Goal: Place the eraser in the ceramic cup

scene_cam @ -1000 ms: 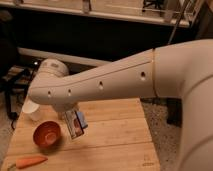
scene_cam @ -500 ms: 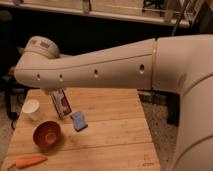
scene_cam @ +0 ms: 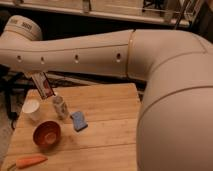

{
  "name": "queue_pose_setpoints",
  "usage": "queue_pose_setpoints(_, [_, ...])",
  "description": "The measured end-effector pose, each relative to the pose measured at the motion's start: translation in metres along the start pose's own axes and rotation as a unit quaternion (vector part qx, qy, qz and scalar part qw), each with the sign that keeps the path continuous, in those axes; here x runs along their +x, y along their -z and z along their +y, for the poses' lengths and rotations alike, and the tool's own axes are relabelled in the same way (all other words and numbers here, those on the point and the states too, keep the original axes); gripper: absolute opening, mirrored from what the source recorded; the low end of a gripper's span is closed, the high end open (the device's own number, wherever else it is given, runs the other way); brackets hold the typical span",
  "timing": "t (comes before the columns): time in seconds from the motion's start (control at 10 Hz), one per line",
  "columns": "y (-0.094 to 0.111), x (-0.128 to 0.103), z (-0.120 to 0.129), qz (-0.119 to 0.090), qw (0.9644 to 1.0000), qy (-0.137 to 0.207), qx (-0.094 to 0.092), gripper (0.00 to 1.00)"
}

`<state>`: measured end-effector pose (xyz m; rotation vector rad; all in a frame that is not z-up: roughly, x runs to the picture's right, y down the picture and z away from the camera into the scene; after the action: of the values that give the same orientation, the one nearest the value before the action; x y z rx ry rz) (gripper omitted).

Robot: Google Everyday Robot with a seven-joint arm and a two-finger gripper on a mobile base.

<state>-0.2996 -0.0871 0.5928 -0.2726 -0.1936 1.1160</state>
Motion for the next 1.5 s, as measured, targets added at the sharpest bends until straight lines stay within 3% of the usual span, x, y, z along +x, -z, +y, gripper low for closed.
queue_pose_setpoints(0.4, [-0.036, -0.041, 0.03, -0.026, 0.9988, 0.029, -0.028, 0.0])
queue_pose_setpoints(0.6, [-0.065, -0.053, 0.039, -0.044, 0.997, 0.031, -0.055, 0.0])
queue_pose_setpoints(1.0, [-0.123, -0.041, 0.062, -0.049, 0.9934, 0.039, -0.095, 0.0])
queue_pose_setpoints(1.5, [-0.173, -0.017, 0.103, -0.022, 0.9886, 0.047, -0.141, 0.0])
